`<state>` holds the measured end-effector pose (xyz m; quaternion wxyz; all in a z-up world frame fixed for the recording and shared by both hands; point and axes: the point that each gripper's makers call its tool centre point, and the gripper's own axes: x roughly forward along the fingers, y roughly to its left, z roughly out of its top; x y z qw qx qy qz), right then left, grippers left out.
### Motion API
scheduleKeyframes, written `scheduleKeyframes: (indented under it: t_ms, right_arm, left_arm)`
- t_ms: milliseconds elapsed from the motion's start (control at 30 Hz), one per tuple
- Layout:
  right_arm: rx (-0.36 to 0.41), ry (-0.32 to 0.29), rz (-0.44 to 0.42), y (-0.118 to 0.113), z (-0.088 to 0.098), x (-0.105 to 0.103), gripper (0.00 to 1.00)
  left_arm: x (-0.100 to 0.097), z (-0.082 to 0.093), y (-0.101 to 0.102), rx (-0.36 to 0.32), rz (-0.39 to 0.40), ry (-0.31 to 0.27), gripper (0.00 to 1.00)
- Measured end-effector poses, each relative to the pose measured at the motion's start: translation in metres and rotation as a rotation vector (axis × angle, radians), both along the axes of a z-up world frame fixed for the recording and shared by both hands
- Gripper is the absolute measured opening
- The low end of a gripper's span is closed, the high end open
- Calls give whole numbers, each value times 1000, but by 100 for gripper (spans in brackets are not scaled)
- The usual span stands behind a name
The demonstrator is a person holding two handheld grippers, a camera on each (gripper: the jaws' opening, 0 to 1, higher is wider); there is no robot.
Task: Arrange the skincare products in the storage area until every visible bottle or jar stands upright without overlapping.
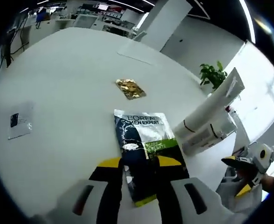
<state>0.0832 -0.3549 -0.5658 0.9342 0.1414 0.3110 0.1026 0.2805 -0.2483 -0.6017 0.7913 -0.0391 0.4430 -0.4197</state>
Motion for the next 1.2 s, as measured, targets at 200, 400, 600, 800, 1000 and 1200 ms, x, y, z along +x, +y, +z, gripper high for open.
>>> scheduleKeyframes:
  t_ms: [200,400,600,800,1000,1200]
  right_arm:
    - [1,-2,3,0,0,0,93]
    - [6,-8,-2,0,1,0,93]
    - [6,-17,-3,0,3,1,94]
    - [2,-27,-7,1,4,1,95]
    - [1,-31,-4,1,5,1,96]
    - [1,-35,3,2,4,2,98]
  left_arm:
    - [1,6,4,24,-30,-46,29]
    - [-2,15,12,32,-43,-74,34]
    - [-7,24,18,37,-66,-104,42]
    - [-11,31,34,24,-62,-127,51]
    - [-21,38,53,-2,-49,-133,61]
    - [-28,52,72,-32,-20,-140,68]
